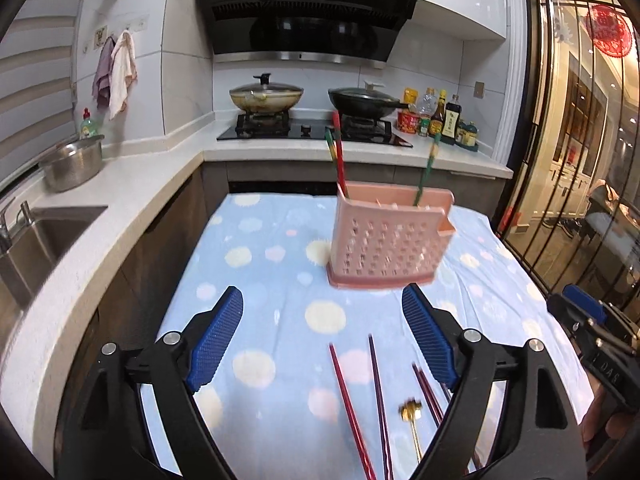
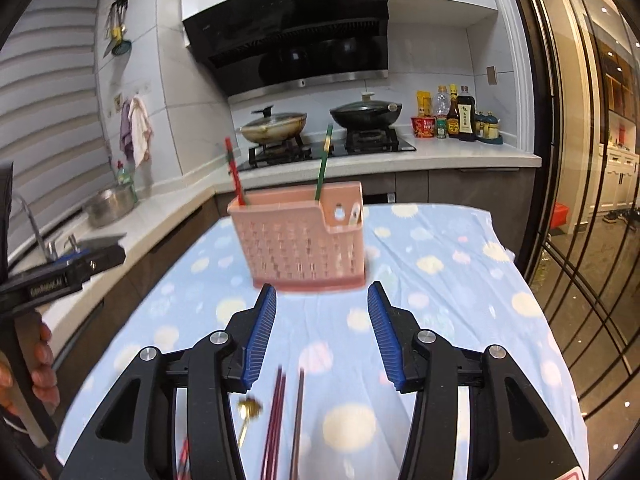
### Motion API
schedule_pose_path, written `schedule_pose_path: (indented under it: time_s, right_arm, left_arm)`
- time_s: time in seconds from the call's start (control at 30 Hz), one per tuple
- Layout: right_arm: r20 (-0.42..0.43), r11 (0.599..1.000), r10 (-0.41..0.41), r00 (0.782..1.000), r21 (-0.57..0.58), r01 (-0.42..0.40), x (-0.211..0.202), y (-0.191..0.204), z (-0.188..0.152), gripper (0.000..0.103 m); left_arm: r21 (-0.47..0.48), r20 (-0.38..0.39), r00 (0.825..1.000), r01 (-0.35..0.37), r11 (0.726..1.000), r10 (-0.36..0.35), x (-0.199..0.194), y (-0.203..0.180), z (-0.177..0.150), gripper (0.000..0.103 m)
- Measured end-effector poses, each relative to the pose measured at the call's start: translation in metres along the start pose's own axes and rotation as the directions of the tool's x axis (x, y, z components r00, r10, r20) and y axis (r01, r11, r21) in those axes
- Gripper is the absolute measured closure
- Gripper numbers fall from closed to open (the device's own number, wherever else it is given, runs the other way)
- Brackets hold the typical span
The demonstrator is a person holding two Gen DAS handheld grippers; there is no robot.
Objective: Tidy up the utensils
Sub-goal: 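Move both tools back toward the remaining chopsticks on the cloth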
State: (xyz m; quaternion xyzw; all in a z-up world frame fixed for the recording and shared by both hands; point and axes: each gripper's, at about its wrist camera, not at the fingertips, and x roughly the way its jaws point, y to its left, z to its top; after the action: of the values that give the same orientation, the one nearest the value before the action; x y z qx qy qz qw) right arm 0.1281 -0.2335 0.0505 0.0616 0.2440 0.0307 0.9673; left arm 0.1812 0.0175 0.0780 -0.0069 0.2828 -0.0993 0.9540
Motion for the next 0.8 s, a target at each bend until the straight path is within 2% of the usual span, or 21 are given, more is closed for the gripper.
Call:
schedule_pose_path:
  time_s: [0.17, 0.47, 0.63, 0.8]
  right_arm:
    - [-0.086, 1.0, -0.008, 0.996, -0.027, 0.006, -0.021, 0.007, -0.055, 0.056]
    - [-0.226, 0.999, 0.01, 0.974, 0.052, 0.002, -0.041, 0.0, -0.129, 0.056]
    - [-0.256, 0.997, 0.003, 0.967, 0.07, 0.015, -0.048, -0.001, -0.155, 0.056]
    - [-0.265, 0.998, -0.002, 0.964, 0.056, 0.017, -0.051, 0.005, -0.165, 0.056]
  left_arm:
    - [0.008, -0.056, 0.998, 0.001, 1.0, -0.001, -0.013, -0.005, -0.042, 0.025]
    - [0.022, -0.189, 0.982, -0.007, 1.0, 0.011, -0.02, -0.008, -0.114, 0.025]
    - [0.039, -0.27, 0.963, -0.004, 0.999, 0.014, -0.02, -0.009, -0.155, 0.025]
    - [0.041, -0.316, 0.948, -0.011, 0.999, 0.024, -0.02, -0.005, -0.177, 0.025]
